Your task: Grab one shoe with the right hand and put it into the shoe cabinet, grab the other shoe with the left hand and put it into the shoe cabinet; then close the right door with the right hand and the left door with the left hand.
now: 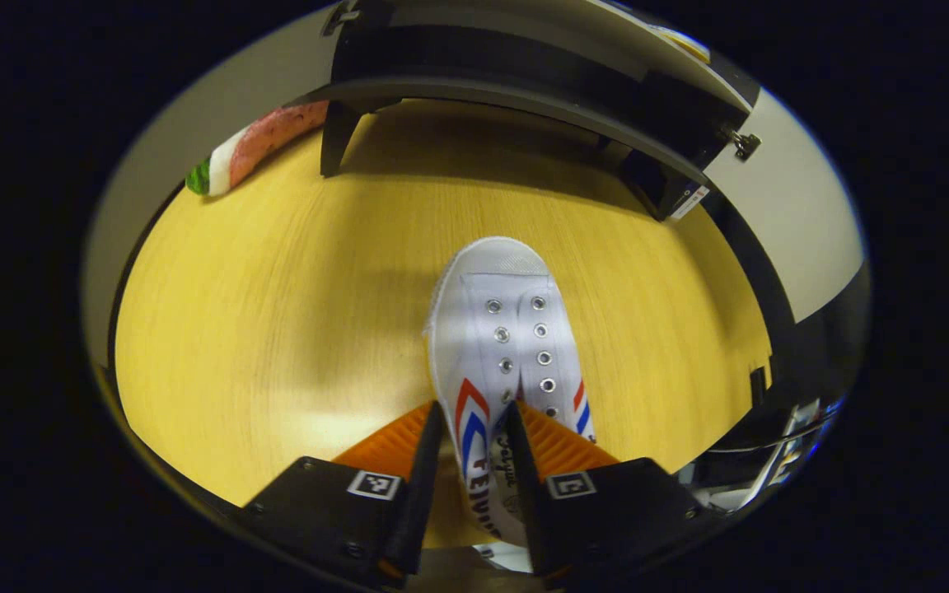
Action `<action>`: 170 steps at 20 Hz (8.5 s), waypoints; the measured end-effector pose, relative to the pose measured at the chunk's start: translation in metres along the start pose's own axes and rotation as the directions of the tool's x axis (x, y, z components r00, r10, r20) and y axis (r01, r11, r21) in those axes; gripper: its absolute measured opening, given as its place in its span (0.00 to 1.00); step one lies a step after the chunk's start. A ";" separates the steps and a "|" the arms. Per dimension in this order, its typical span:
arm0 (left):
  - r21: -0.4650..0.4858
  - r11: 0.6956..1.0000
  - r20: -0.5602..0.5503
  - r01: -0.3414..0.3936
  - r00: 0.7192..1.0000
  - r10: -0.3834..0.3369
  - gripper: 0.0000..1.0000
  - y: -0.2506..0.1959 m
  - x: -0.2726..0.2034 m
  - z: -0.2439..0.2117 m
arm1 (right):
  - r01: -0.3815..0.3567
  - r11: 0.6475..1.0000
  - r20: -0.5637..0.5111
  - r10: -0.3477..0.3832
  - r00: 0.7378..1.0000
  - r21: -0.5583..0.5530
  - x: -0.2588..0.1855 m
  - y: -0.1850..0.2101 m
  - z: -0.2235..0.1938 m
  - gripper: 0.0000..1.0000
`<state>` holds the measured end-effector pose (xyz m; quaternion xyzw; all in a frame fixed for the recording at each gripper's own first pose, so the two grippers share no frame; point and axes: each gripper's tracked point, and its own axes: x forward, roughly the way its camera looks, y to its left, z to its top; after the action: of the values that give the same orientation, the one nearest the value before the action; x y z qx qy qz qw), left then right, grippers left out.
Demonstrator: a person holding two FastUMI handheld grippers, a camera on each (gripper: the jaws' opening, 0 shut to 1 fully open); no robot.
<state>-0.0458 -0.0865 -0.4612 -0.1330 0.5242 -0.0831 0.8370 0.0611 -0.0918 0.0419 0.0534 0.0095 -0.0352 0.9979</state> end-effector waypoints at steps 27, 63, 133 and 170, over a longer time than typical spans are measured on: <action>0.191 0.976 0.505 0.101 0.843 -0.186 0.00 -0.037 -0.227 0.239 | 0.046 0.999 0.049 -0.047 0.998 0.029 -0.011 -0.020 -0.001 0.70; 0.121 0.992 0.621 -0.029 0.782 -0.052 0.78 -0.077 -0.211 0.484 | -0.079 0.982 0.127 0.057 0.990 0.173 -0.053 -0.095 0.041 0.70; 0.165 0.982 0.871 -0.088 0.480 -0.103 0.96 -0.079 -0.469 0.348 | -0.412 0.876 -0.093 0.445 0.890 0.249 0.119 0.081 -0.051 1.00; 0.039 0.973 0.875 -0.226 0.479 0.076 0.94 0.083 -0.517 0.333 | -0.218 0.959 -0.066 0.234 0.970 0.182 0.119 0.089 -0.045 1.00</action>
<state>0.0278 0.1818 0.0935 -0.0470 0.0338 0.0304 0.9979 0.1856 -0.0071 0.0035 0.1423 0.0436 0.0807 0.9856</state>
